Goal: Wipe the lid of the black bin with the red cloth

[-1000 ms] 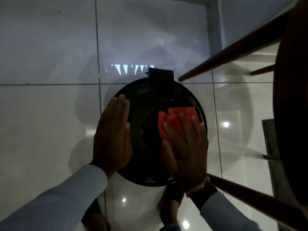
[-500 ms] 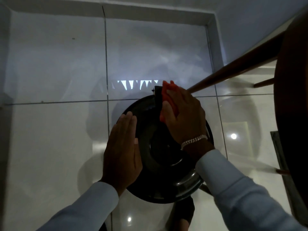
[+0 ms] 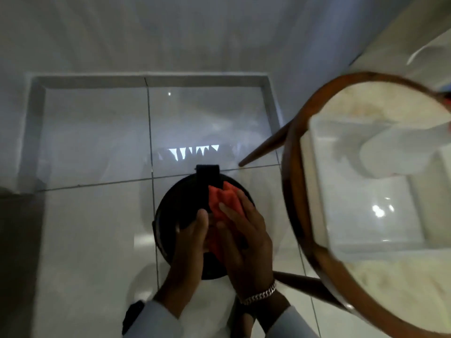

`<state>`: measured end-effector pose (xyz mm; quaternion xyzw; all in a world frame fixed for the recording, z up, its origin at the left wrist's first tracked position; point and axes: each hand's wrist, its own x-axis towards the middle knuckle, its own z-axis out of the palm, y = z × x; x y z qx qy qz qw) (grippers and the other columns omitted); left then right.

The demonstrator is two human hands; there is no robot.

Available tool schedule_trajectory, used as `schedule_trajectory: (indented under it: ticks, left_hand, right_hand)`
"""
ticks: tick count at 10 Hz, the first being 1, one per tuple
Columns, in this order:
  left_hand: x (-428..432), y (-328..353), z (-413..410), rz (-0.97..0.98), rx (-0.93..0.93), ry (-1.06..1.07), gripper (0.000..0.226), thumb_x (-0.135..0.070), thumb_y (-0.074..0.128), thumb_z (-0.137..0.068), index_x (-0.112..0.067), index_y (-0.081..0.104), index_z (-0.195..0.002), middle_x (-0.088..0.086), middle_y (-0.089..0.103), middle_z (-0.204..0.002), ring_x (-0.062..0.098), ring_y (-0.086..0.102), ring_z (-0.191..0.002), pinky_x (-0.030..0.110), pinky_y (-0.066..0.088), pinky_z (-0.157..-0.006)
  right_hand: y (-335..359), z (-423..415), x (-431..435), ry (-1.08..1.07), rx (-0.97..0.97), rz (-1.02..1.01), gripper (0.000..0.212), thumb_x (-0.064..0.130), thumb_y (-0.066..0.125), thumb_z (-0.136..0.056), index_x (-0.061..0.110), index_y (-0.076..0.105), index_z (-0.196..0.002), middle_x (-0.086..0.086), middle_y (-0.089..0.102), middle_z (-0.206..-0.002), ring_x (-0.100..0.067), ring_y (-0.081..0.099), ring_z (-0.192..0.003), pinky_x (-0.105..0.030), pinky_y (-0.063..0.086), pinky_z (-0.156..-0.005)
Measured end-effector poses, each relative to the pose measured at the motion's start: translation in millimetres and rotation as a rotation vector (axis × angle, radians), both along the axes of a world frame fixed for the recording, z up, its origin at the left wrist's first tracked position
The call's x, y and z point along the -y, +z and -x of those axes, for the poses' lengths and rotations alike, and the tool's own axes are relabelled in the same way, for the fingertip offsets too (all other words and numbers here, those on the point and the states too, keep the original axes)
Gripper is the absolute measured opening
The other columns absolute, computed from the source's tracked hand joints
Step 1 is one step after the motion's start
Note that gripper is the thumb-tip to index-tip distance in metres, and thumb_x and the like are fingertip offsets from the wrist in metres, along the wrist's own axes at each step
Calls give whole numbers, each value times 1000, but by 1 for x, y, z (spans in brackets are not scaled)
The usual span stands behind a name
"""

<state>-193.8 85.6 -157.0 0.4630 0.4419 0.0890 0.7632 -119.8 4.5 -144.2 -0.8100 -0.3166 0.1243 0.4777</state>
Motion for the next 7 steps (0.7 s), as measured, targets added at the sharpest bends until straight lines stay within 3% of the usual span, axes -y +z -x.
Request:
schedule_trajectory:
  ticks: [1,2,3,4,5,6,7]
  left_hand:
    - [23,72,-18,138,170,-59,44,-57,60,-77,-37,65,-115,-6,72,-117,13,66,-109,34,54,-87]
    - [43,115,-51,90,186,-57,36,-35,72,-73,-41,67,-108,-9,74,-109,11,70,-101,27,58,-77]
    - [74,142,-94,127,162,-23,27,-21,76,-74,-31,72,-99,-1,77,-101,22,72,-95,38,59,-83]
    - [103,151,-134,-190,-95,-26,10,-21,74,-79,-25,66,-84,-10,72,-82,17,69,-87,35,55,-81]
    - [122,156,-158,-507,-244,-30,21,-21,65,-85,-20,63,-105,-8,65,-97,13,63,-92,31,51,-85]
    - [124,155,-157,-574,-300,-47,41,-16,59,-87,-13,56,-128,1,64,-116,19,61,-108,35,51,-95]
    - [113,166,-144,-649,-230,-79,33,-9,55,-87,-15,62,-118,-9,66,-98,13,65,-99,23,52,-81]
  right_hand:
    - [72,-17,22,-130,-150,-127,39,30,62,-85,31,60,-124,10,45,-148,-7,40,-139,-20,37,-110]
    - [116,-51,59,-283,-176,-209,56,18,68,-79,23,54,-132,2,45,-151,-11,40,-140,-34,40,-109]
    - [140,-94,100,-413,-405,-189,64,14,77,-74,37,52,-129,4,54,-142,-14,56,-124,-26,53,-86]
    - [139,-130,123,-454,-599,-199,64,-2,70,-80,38,51,-125,-7,67,-120,-15,69,-97,-27,58,-73]
    - [121,-156,126,-462,-450,-107,69,-3,68,-82,36,43,-133,4,67,-108,-8,70,-87,-34,56,-82]
    - [102,-171,121,-368,-323,75,64,0,65,-85,29,40,-137,0,65,-110,-1,62,-89,-24,53,-83]
    - [95,-174,120,-183,-215,251,56,1,62,-85,23,46,-134,-7,67,-119,-21,65,-101,-38,54,-93]
